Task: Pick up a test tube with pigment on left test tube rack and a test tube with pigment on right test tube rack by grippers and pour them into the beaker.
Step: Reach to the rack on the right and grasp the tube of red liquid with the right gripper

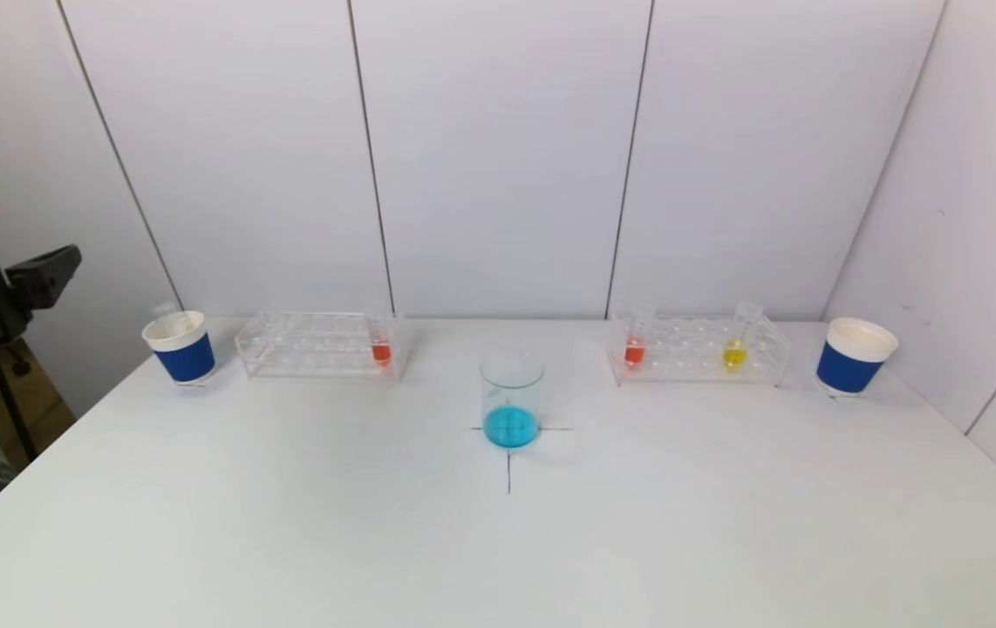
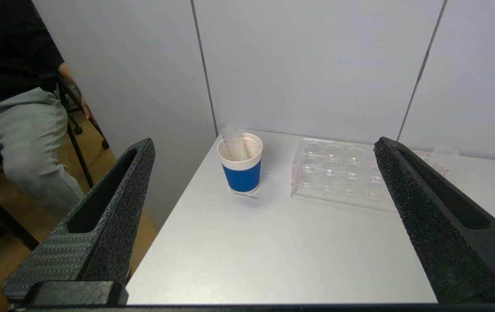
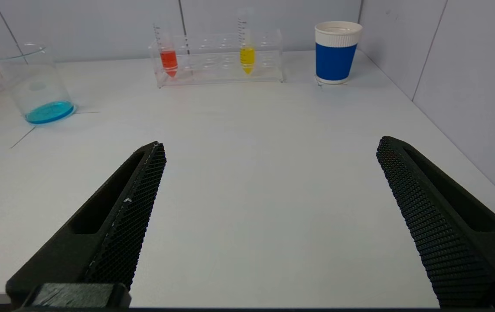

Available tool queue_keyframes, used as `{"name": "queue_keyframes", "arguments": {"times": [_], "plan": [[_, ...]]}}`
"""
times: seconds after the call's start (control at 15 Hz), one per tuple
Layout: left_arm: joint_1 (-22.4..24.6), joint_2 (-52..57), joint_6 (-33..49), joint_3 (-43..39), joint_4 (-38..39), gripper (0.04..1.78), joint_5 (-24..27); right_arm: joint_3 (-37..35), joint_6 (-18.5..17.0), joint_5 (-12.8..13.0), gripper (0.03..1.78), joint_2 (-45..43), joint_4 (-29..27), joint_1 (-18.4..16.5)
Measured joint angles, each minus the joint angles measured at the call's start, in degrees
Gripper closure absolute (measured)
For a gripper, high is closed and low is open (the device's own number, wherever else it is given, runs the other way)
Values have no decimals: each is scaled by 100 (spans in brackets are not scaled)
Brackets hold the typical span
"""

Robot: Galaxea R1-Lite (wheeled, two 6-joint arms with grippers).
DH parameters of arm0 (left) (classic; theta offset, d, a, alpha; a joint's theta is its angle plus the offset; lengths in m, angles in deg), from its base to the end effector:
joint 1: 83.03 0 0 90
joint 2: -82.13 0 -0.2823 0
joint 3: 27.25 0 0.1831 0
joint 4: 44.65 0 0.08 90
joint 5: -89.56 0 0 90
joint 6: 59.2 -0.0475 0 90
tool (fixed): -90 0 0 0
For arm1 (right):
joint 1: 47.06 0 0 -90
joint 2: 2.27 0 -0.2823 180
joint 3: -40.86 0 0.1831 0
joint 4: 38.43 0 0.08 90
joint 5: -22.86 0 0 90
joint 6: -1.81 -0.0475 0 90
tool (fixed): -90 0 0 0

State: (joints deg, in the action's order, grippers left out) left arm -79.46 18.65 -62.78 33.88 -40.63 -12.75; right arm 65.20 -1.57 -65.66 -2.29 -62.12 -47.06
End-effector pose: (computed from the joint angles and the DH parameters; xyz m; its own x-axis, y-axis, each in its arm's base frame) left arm 0.1823 0.0215 0.2488 0.9614 0.2736 0.0285 -0.2748 0.9599 0.0562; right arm 0.0120 -0.0012 0.0769 0.9996 -0.0258 0.0117 0.0251 0.9979 0.0593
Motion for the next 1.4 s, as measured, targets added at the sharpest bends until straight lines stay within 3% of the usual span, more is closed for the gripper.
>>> {"name": "queue_keyframes", "arguments": {"times": [0.33,0.73,1.4], "plan": [[-30,1947,-383,-1028,-507,6,13,0,-1,0,4,0,2,0],[-46,4247,-385,-1866,-2381,6,300,0,2,1,4,0,0,0],[-311,6034,-280,-2809,-3651,6,868,0,0,0,4,0,0,0]]}}
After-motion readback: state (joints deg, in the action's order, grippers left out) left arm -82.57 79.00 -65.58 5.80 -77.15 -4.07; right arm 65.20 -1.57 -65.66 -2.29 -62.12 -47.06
